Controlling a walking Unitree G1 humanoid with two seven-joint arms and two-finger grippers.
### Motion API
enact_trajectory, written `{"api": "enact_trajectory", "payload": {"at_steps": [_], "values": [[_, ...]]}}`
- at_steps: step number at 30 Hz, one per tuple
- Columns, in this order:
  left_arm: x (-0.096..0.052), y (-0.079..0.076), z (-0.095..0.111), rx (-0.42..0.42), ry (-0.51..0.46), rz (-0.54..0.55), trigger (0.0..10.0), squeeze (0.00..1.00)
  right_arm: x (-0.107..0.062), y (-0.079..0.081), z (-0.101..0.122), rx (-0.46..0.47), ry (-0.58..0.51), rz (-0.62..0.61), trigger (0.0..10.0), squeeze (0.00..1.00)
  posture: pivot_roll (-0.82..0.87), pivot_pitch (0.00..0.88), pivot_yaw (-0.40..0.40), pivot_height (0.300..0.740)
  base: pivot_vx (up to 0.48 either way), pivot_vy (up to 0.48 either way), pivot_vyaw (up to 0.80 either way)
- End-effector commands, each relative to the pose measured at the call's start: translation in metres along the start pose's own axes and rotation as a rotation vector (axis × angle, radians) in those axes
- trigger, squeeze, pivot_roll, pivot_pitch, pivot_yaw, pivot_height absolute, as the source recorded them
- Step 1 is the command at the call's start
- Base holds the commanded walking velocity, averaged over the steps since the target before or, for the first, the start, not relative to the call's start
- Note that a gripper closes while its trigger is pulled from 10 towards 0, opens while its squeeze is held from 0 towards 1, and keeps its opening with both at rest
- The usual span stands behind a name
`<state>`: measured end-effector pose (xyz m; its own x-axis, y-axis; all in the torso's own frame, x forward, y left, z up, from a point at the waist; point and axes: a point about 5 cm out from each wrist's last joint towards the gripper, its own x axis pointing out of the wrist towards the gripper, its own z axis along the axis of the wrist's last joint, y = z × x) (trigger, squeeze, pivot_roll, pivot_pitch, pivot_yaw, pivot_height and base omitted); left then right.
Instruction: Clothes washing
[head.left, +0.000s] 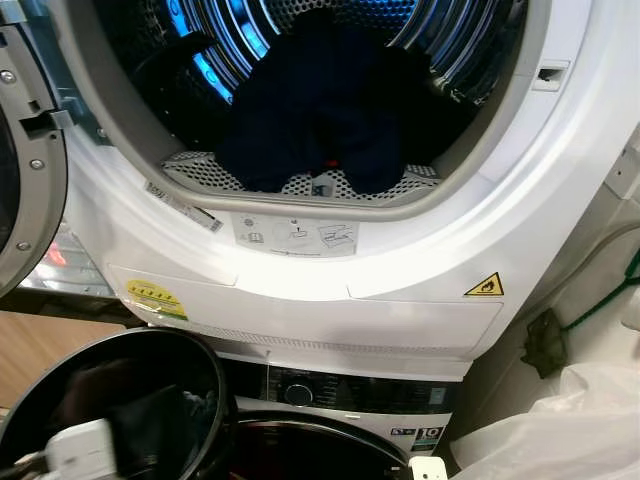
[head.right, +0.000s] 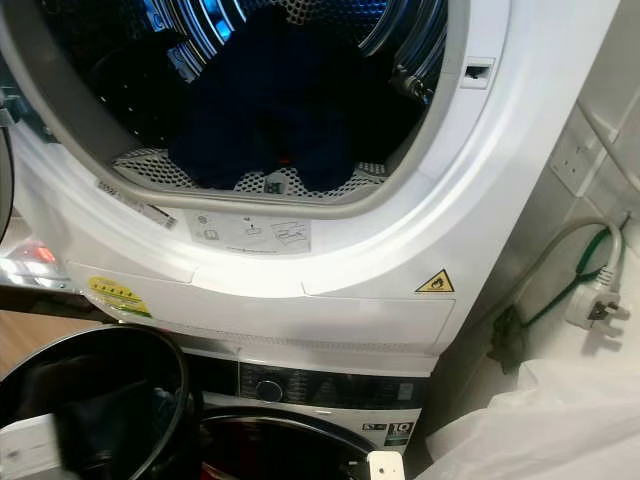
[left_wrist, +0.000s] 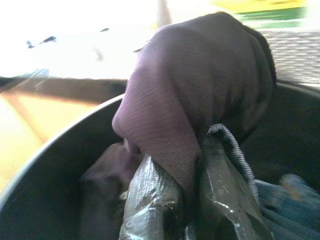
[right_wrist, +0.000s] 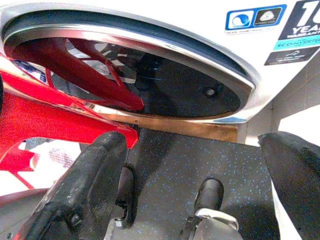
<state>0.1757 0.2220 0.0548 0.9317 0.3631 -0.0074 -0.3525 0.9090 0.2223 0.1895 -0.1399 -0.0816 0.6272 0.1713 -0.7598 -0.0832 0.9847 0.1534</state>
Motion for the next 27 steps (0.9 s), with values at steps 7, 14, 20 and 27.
{"api": "enact_trajectory", "payload": {"at_steps": [7, 14, 20, 27], "values": [[0.005, -0.009, 0.01, 0.052, -0.061, -0.046, 10.0, 0.0, 0.0, 0.003, -0.002, 0.006, 0.007, 0.008, 10.0, 0.0, 0.1, 0.0, 0.05, 0.74, 0.0, 0.0, 0.0], [0.008, -0.011, 0.015, 0.061, -0.096, -0.045, 10.0, 1.0, 0.0, 0.003, -0.002, 0.007, 0.006, 0.009, 10.0, 0.0, 0.11, 0.0, 0.05, 0.74, 0.0, 0.0, 0.0], [0.007, -0.017, 0.019, 0.052, -0.115, -0.078, 10.0, 0.0, 0.0, 0.004, -0.002, 0.009, 0.006, 0.008, 10.0, 0.0, 0.1, 0.0, 0.052, 0.74, 0.0, 0.0, 0.0], [0.008, -0.02, 0.02, 0.049, -0.123, -0.082, 6.9, 0.0, 0.0, 0.003, -0.002, 0.01, 0.004, 0.007, 10.0, 0.0, 0.1, 0.0, 0.051, 0.74, 0.0, 0.0, 0.0]]}}
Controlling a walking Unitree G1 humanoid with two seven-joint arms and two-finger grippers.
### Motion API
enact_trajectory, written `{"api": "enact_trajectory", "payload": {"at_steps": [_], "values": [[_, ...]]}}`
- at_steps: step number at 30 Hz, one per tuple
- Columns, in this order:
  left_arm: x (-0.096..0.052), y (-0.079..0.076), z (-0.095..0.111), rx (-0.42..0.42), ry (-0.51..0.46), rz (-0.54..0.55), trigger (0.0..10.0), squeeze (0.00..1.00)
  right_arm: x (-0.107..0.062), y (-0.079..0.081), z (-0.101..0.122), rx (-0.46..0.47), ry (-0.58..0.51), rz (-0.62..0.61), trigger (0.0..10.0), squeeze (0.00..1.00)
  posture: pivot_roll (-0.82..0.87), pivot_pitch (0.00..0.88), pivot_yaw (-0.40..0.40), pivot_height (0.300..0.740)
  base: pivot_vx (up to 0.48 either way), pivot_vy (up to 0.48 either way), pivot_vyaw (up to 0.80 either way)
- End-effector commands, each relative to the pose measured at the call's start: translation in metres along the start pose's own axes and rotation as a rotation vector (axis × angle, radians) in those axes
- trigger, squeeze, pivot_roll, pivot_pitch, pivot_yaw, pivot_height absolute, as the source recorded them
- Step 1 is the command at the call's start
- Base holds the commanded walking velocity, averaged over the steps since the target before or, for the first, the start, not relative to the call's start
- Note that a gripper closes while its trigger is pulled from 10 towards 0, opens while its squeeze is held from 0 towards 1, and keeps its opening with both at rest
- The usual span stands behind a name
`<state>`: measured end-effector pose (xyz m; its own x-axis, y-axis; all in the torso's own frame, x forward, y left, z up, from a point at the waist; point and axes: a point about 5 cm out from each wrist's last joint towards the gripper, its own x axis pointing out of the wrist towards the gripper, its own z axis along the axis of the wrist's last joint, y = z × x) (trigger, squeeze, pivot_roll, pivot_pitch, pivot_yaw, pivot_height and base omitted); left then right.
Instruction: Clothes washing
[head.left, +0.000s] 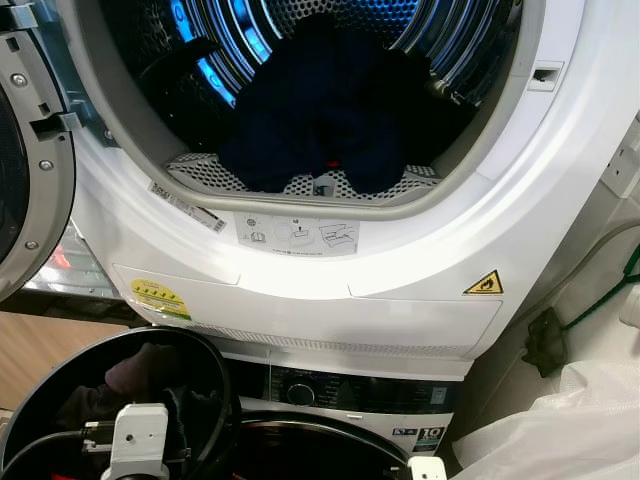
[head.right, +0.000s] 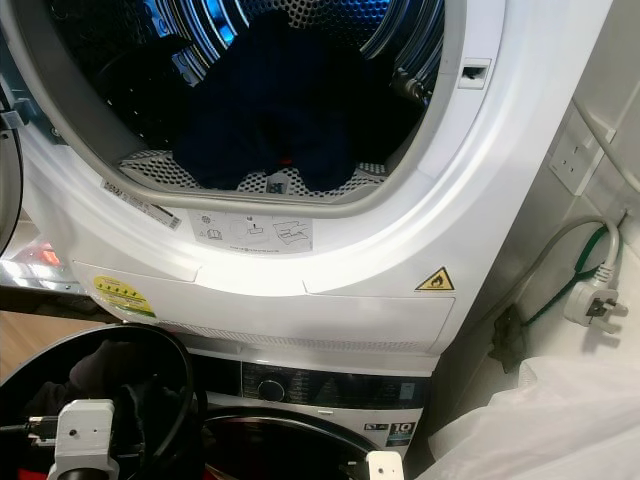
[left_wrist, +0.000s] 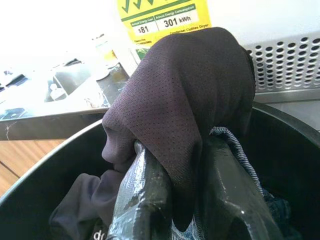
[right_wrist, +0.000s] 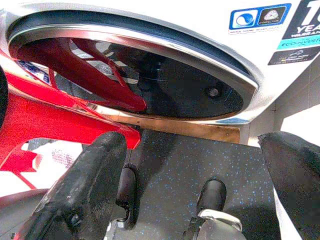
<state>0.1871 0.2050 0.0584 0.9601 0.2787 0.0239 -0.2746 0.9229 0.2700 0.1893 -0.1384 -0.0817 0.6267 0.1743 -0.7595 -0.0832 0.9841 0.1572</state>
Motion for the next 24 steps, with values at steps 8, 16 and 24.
{"api": "enact_trajectory", "payload": {"at_steps": [8, 16, 24], "values": [[0.0048, -0.0023, 0.013, 0.01, -0.078, 0.001, 10.0, 0.0, 0.0001, 0.0016, -0.001, 0.007, 0.004, 0.004, 10.0, 0.0, 0.1, 0.0, 0.05, 0.74, 0.0, 0.0, 0.0], [0.0061, -0.0043, 0.0159, 0.003, -0.094, -0.004, 10.0, 0.16, 0.0, 0.0016, -0.0013, 0.008, 0.004, 0.004, 10.0, 0.0, 0.1, 0.0, 0.05, 0.74, 0.0, 0.0, 0.0], [0.0059, -0.005, 0.0164, 0.001, -0.098, -0.006, 10.0, 0.0, 0.0001, 0.0017, -0.0011, 0.009, 0.003, 0.004, 10.0, 0.0, 0.1, 0.0, 0.05, 0.74, 0.0, 0.0, 0.0]]}}
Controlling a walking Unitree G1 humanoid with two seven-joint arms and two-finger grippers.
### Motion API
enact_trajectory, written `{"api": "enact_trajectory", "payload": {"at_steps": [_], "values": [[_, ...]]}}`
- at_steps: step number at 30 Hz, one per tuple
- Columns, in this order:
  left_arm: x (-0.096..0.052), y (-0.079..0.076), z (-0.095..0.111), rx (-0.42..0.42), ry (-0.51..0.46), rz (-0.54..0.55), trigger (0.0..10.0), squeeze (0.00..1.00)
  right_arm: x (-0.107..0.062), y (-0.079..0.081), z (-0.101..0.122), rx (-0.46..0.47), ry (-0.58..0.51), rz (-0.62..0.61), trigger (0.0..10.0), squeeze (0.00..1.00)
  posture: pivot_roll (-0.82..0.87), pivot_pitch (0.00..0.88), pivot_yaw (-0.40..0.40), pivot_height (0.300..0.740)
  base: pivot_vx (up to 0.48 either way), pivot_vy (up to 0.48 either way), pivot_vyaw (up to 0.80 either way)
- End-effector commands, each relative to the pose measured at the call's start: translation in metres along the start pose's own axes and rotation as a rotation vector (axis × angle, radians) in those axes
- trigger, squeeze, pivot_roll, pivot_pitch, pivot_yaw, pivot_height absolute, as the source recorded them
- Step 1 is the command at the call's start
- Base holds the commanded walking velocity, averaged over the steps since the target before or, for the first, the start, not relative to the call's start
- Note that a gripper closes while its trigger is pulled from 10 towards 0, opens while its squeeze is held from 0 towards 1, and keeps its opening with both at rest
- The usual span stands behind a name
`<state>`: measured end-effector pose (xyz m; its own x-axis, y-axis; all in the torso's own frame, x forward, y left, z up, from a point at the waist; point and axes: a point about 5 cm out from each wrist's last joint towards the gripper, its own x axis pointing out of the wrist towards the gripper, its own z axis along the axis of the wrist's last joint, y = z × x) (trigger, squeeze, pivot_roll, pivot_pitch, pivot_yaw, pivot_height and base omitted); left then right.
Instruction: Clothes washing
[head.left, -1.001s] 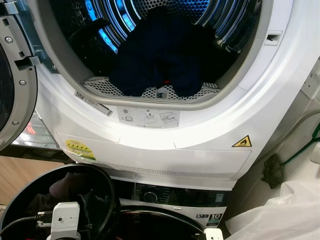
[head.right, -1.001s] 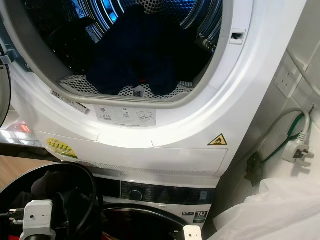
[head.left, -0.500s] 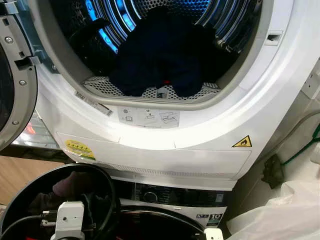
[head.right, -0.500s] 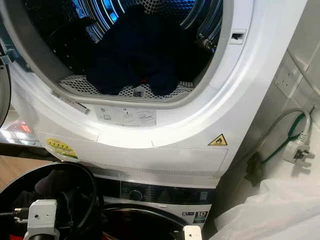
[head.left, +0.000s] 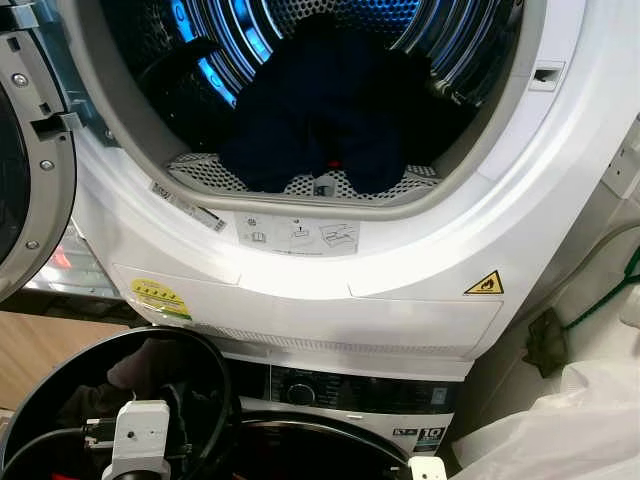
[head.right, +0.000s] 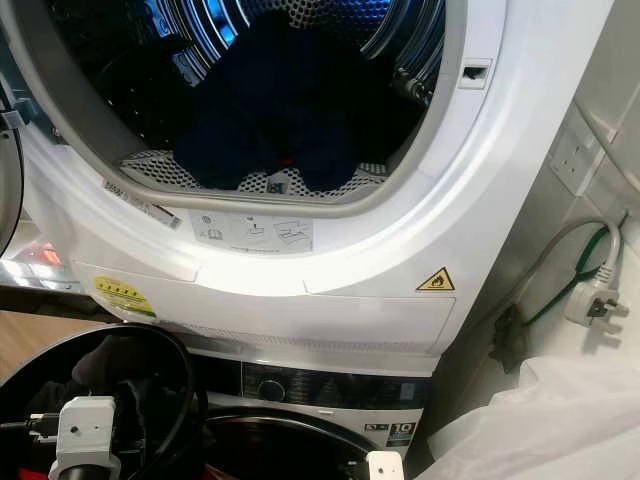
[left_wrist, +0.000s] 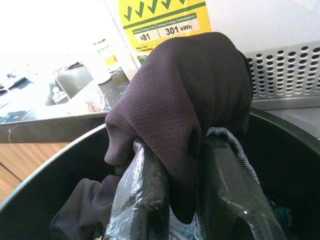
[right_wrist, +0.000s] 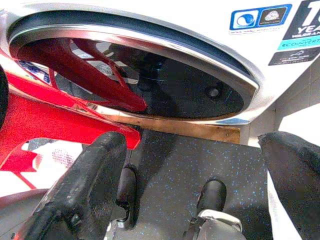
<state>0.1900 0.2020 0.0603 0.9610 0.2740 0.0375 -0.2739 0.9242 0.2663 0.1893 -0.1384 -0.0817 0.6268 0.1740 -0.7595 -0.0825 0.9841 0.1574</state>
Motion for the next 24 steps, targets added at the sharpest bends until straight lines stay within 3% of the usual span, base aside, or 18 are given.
{"api": "enact_trajectory", "payload": {"at_steps": [1, 2, 5, 6, 7, 20, 23, 24], "values": [[0.004, -0.002, 0.014, 0.009, -0.089, -0.008, 10.0, 0.0, 0.0, 0.002, -0.001, 0.009, 0.003, 0.005, 10.0, 0.0, 0.1, 0.0, 0.05, 0.74, 0.0, 0.0, 0.0], [0.004, -0.002, 0.014, 0.005, -0.091, -0.012, 10.0, 1.0, 0.0, 0.002, -0.001, 0.008, 0.003, 0.005, 10.0, 0.0, 0.11, 0.0, 0.05, 0.74, 0.0, 0.0, 0.0], [0.004, -0.003, 0.014, 0.0, -0.09, -0.01, 10.0, 1.0, 0.0, 0.002, -0.001, 0.007, 0.003, 0.005, 10.0, 0.0, 0.1, 0.0, 0.05, 0.74, 0.0, 0.0, 0.0], [0.004, -0.003, 0.014, 0.002, -0.089, -0.007, 10.0, 0.31, 0.0, 0.002, -0.001, 0.007, 0.003, 0.004, 10.0, 0.0, 0.1, 0.0, 0.05, 0.74, 0.0, 0.0, 0.0], [0.004, -0.003, 0.014, 0.003, -0.088, -0.002, 10.0, 0.0, 0.0, 0.002, -0.001, 0.007, 0.004, 0.004, 10.0, 0.0, 0.1, 0.0, 0.049, 0.74, 0.0, 0.0, 0.0], [0.007, -0.003, 0.013, 0.002, -0.079, 0.009, 10.0, 0.0, 0.0, 0.002, -0.001, 0.005, 0.005, 0.004, 10.0, 0.0, 0.1, 0.0, 0.049, 0.74, 0.0, 0.0, 0.0], [0.006, 0.001, 0.004, -0.018, -0.011, 0.048, 10.0, 0.0, 0.0, 0.002, -0.001, 0.003, 0.005, 0.004, 10.0, 0.0, 0.1, 0.0, 0.049, 0.74, 0.0, 0.0, 0.0], [0.007, 0.006, -0.003, -0.094, 0.054, 0.105, 10.0, 0.0, 0.0, 0.001, -0.001, 0.004, 0.005, 0.004, 10.0, 0.0, 0.1, 0.0, 0.049, 0.74, 0.0, 0.0, 0.0]]}}
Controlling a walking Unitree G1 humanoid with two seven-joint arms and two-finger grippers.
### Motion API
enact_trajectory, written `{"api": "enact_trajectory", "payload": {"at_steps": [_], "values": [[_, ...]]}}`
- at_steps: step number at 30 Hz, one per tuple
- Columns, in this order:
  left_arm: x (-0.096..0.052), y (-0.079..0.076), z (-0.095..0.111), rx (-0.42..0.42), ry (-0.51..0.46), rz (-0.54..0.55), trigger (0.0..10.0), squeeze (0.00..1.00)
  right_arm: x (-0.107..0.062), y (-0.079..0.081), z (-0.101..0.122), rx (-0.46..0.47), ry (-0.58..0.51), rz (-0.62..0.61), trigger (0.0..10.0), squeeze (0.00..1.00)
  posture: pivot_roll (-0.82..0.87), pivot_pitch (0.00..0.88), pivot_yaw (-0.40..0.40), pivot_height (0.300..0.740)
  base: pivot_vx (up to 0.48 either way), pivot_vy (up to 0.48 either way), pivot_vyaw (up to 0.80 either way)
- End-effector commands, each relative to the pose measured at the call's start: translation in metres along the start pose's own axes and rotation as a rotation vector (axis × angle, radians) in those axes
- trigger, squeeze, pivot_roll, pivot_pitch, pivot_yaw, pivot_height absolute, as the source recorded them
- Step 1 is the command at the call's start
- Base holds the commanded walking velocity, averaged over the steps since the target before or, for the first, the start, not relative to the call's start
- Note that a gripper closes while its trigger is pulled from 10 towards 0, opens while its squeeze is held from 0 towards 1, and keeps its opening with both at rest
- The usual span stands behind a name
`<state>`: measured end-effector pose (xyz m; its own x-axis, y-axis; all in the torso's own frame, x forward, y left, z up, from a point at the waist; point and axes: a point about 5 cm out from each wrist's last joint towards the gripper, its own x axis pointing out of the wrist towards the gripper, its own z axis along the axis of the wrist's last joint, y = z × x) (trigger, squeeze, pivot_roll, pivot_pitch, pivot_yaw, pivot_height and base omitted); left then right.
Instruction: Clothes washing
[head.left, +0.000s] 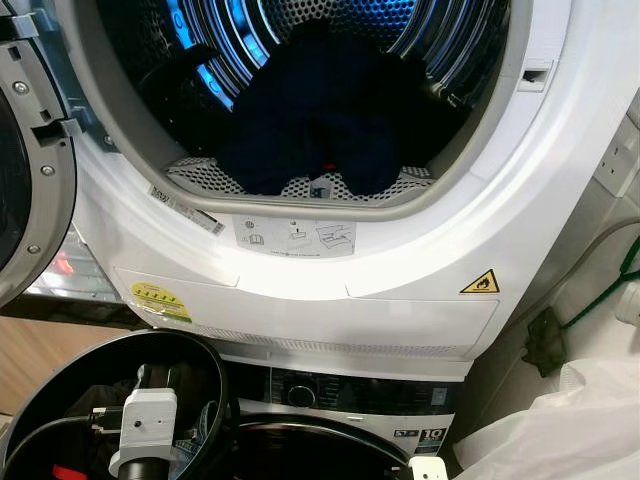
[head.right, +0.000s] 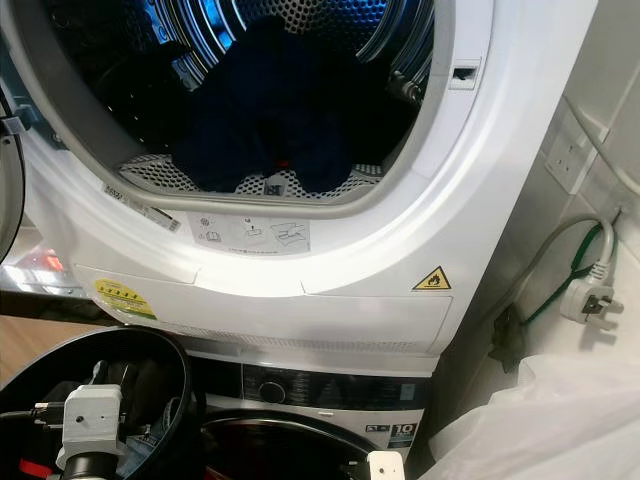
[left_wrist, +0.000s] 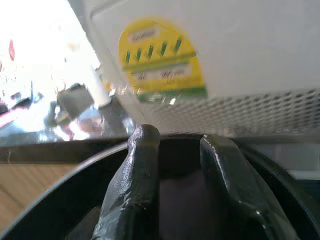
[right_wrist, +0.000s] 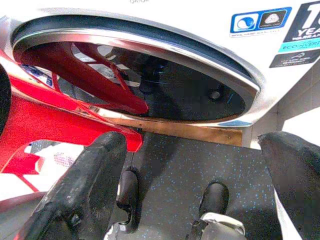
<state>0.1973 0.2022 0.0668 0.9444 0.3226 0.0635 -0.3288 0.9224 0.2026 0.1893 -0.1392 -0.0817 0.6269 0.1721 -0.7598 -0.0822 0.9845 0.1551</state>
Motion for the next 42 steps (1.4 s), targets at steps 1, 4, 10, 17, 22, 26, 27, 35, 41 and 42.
{"api": "enact_trajectory", "payload": {"at_steps": [1, 4, 10, 17, 22, 26, 27, 35, 41, 42], "values": [[0.002, 0.012, -0.012, -0.078, 0.103, 0.092, 10.0, 0.0, 0.0, 0.002, -0.002, 0.005, 0.006, 0.006, 10.0, 0.0, 0.1, 0.0, 0.049, 0.74, 0.0, 0.0, 0.0], [0.012, 0.017, -0.011, -0.199, 0.142, 0.131, 10.0, 0.0, 0.0, 0.002, -0.002, 0.003, 0.007, 0.007, 10.0, 0.0, 0.11, 0.0, 0.045, 0.74, 0.0, 0.0, 0.0], [0.029, 0.026, -0.011, -0.5, 0.213, 0.261, 10.0, 1.0, 0.0, 0.002, -0.001, -0.001, 0.006, 0.008, 10.0, 0.0, 0.11, 0.0, 0.043, 0.74, 0.0, 0.0, 0.0], [0.059, 0.018, -0.022, -0.813, 0.319, 0.152, 10.0, 1.0, 0.001, 0.002, 0.0, -0.013, 0.007, 0.014, 10.0, 0.0, 0.12, 0.0, 0.024, 0.74, 0.0, 0.0, 0.0], [0.087, 0.021, -0.019, -0.904, 0.317, 0.118, 10.0, 1.0, 0.001, 0.002, 0.002, -0.018, 0.002, 0.015, 10.0, 0.0, 0.11, 0.0, 0.009, 0.74, 0.0, 0.0, 0.0], [0.106, 0.021, -0.016, -1.004, 0.325, 0.1, 10.0, 1.0, 0.001, 0.001, 0.003, -0.022, 0.003, 0.016, 10.0, 0.0, 0.11, 0.0, 0.002, 0.74, 0.0, 0.0, 0.0], [0.109, 0.02, -0.017, -1.014, 0.331, 0.093, 10.0, 1.0, 0.001, 0.001, 0.003, -0.022, 0.003, 0.016, 10.0, 0.0, 0.11, 0.0, 0.0, 0.74, 0.0, 0.0, 0.0], [0.118, 0.0, -0.009, -1.042, 0.302, 0.055, 10.0, 1.0, 0.001, -0.002, 0.005, -0.024, -0.006, 0.01, 10.0, 0.0, 0.09, 0.0, 0.006, 0.74, 0.0, 0.0, 0.0], [0.093, -0.024, -0.004, -0.969, 0.231, 0.007, 10.0, 1.0, 0.0, -0.004, 0.002, -0.021, -0.004, 0.006, 10.0, 0.0, 0.08, 0.0, 0.005, 0.74, 0.0, 0.0, 0.0], [0.091, -0.025, -0.004, -0.962, 0.226, 0.005, 10.0, 1.0, 0.0, -0.004, 0.002, -0.021, -0.003, 0.005, 10.0, 0.0, 0.08, 0.0, 0.005, 0.74, 0.0, 0.0, 0.0]]}}
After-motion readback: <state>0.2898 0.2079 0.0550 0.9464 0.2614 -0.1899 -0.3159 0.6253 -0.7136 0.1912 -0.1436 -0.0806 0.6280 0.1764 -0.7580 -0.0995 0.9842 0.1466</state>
